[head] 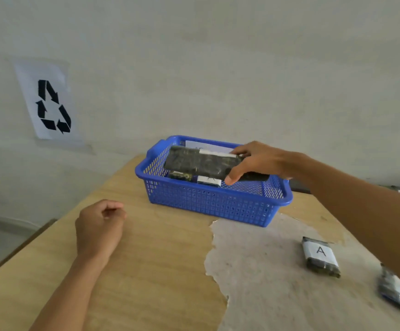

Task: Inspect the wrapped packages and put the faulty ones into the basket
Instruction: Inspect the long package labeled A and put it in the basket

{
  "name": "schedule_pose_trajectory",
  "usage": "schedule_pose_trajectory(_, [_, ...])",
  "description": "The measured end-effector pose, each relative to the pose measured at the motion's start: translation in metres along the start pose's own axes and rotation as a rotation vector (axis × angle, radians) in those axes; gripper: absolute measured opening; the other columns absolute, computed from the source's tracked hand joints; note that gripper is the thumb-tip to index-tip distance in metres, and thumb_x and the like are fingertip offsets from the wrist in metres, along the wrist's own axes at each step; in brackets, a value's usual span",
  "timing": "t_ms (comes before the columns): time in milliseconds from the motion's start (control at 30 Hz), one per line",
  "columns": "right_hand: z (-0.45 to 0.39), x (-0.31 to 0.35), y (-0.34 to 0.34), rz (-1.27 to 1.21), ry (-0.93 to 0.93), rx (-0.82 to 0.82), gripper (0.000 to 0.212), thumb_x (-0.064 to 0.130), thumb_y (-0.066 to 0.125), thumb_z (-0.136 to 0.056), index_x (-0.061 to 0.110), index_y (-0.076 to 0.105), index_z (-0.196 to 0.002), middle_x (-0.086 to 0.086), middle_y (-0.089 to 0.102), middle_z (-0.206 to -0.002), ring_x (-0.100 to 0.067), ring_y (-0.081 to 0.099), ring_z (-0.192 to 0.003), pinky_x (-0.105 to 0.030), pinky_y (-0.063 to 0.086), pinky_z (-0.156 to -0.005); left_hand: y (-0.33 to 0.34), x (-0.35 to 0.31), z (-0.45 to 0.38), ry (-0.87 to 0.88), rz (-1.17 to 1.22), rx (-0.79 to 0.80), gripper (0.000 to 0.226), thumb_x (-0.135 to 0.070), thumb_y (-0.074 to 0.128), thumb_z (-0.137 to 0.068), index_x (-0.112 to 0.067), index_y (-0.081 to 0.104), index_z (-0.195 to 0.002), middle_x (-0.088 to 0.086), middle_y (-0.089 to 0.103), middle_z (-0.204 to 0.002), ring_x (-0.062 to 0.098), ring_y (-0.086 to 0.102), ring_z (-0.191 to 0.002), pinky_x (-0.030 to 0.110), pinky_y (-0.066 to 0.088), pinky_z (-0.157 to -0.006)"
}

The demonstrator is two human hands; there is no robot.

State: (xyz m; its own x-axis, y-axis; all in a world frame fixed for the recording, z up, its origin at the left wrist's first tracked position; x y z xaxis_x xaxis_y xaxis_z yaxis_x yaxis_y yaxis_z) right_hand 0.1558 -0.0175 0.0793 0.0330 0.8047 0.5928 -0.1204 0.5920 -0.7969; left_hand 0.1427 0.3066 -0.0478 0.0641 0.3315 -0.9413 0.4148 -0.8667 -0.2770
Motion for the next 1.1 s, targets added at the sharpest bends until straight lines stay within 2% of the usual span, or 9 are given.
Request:
schedule_pose_trajectory(167, [-0.029,-0.009,0.022,-0.034,0.082,0.112,0.09,0.047,0.087,-0.038,0.005,0.068,-0.115,-0.018,0.071,-0.107,-0.024,0.061,-0.085,-0.037,0.047,-0.074,0.006,0.0,-0.006,0.041,-0.123,-0.013,0.02,-0.006,0.067,-0.084,-0.024,0.073,-0.078,0.002,0.073,-0.08,0.026,0.068,-0.084,0.033,0.049,-0.081])
schedule_pose_trajectory(333, [-0.038,-0.024,0.027,-0.098,0.139,0.199,0.089,0.049,0.091,-0.042,0.012,0.067,-0.12,-0.015,0.069,-0.107,-0.023,0.059,-0.089,-0.034,0.047,-0.07,0.009,0.005,-0.008,0.034,-0.168,0.0,0.019,-0.009,0.069,-0.083,-0.027,0.073,-0.076,-0.003,0.072,-0.079,0.028,0.067,-0.083,0.037,0.053,-0.081])
schedule_pose_trajectory(400, [-0.04,-0.032,0.031,-0.109,0.155,0.202,0.088,0.046,0.092,-0.051,0.015,0.063,-0.128,-0.017,0.069,-0.116,-0.025,0.065,-0.091,-0.038,0.05,-0.076,0.01,0.005,-0.008,0.041,-0.18,0.002,0.019,-0.01,0.068,-0.083,-0.028,0.072,-0.076,-0.003,0.073,-0.08,0.028,0.068,-0.085,0.038,0.054,-0.083])
schedule_pose_trajectory(500, [-0.04,-0.036,0.037,0.009,0.106,0.144,0.067,0.019,0.08,-0.083,0.019,0.051,-0.143,-0.007,0.06,-0.126,-0.029,0.067,-0.106,-0.039,0.057,-0.086,0.01,0.005,-0.009,0.063,-0.193,0.003,0.02,-0.01,0.068,-0.083,-0.028,0.072,-0.076,-0.002,0.073,-0.08,0.028,0.068,-0.084,0.037,0.053,-0.082])
schedule_pose_trajectory(600, [-0.044,-0.034,0.04,0.201,-0.026,0.041,0.061,0.007,0.072,-0.088,0.015,0.05,-0.145,-0.009,0.061,-0.127,-0.028,0.059,-0.119,-0.038,0.049,-0.101,0.011,0.007,-0.01,0.083,-0.205,0.006,0.019,-0.009,0.069,-0.083,-0.026,0.073,-0.078,-0.002,0.072,-0.078,0.028,0.067,-0.083,0.036,0.052,-0.08])
schedule_pose_trajectory(733, [-0.045,-0.042,0.047,0.266,-0.055,0.133,0.056,0.01,0.069,-0.092,0.012,0.05,-0.145,0.001,0.062,-0.118,-0.023,0.056,-0.113,-0.03,0.042,-0.099,0.013,0.008,-0.008,0.102,-0.238,0.023,0.019,-0.008,0.069,-0.083,-0.026,0.073,-0.079,-0.003,0.071,-0.078,0.027,0.067,-0.082,0.033,0.049,-0.078])
schedule_pose_trajectory(900, [-0.046,-0.047,0.043,0.247,-0.053,0.125,0.059,0.009,0.066,-0.094,0.018,0.047,-0.149,-0.01,0.056,-0.142,-0.027,0.053,-0.128,-0.037,0.043,-0.109,0.015,0.004,-0.004,0.137,-0.304,0.043,0.015,-0.01,0.068,-0.084,-0.023,0.076,-0.085,-0.004,0.07,-0.079,0.026,0.065,-0.082,0.032,0.047,-0.078])
schedule_pose_trajectory(1000, [-0.038,-0.046,0.035,0.224,-0.055,0.062,0.059,0.018,0.072,-0.092,0.021,0.05,-0.147,-0.011,0.059,-0.135,-0.027,0.056,-0.126,-0.044,0.046,-0.11,0.016,0.003,-0.003,0.195,-0.344,0.047,0.014,-0.009,0.068,-0.083,-0.021,0.075,-0.084,-0.003,0.069,-0.077,0.028,0.064,-0.079,0.036,0.051,-0.078])
schedule_pose_trajectory(1100, [-0.016,-0.039,0.021,0.198,-0.103,-0.079,0.058,0.032,0.078,-0.086,0.022,0.058,-0.14,-0.006,0.062,-0.129,-0.017,0.058,-0.123,-0.036,0.045,-0.11,0.02,-0.004,0.005,0.28,-0.343,0.077,0.014,-0.006,0.069,-0.083,-0.02,0.073,-0.082,-0.005,0.067,-0.071,0.023,0.061,-0.069,0.036,0.052,-0.075])
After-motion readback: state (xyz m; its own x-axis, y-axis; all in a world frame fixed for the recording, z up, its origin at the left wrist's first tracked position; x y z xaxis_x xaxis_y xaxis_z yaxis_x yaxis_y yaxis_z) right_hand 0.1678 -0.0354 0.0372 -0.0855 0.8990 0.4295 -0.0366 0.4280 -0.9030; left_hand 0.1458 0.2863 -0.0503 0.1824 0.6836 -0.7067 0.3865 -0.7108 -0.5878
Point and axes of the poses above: each hand's wrist, its own z-axis away from the middle knuckle, its own y-axis out of the palm, x = y × z, the point moved 4 cm from there along -z, towards the middle knuckle
